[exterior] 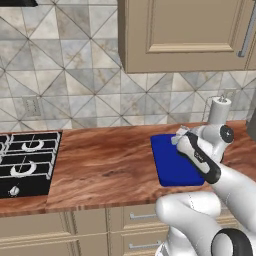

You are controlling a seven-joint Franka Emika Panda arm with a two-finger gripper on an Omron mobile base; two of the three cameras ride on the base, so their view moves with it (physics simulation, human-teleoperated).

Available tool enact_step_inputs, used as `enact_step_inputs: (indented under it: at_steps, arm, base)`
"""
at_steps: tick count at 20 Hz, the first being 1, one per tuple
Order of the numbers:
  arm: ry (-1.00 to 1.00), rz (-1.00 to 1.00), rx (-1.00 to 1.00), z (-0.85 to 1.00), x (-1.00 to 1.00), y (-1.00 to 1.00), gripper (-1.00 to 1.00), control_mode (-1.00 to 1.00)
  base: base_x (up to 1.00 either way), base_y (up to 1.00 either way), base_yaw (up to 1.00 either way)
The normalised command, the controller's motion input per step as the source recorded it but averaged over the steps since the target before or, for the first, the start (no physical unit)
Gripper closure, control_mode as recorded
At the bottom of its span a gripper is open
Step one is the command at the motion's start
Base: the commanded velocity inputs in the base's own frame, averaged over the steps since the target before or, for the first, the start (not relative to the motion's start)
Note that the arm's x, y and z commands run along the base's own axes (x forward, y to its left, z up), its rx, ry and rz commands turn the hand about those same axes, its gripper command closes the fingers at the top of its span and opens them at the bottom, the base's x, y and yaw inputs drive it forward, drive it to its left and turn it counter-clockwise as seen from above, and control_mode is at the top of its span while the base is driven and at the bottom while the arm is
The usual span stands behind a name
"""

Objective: Take out the milk from the fridge and place it on the tray on the counter. Then take the sugar cube near the tray and place it in the tray.

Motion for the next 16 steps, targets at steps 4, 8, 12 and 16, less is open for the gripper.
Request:
enact_step_inputs:
  at_steps: [4, 8, 12, 16]
  arm:
    - [0.0, 0.22, -0.05, -0.14, 0.0, 0.01, 1.0, -1.0]
    - [-0.03, 0.15, 0.0, -0.04, 0.0, 0.13, 1.0, -1.0]
    - [-0.16, 0.14, 0.0, 0.0, 0.0, 0.08, 1.0, -1.0]
    - [-0.08, 0.1, 0.02, -0.23, 0.02, 0.0, 1.0, -1.0]
  base:
    - [0.0, 0.0, 0.0]
    - [0.0, 0.0, 0.0]
    - [0.0, 0.0, 0.0]
    - [0.0, 0.0, 0.0]
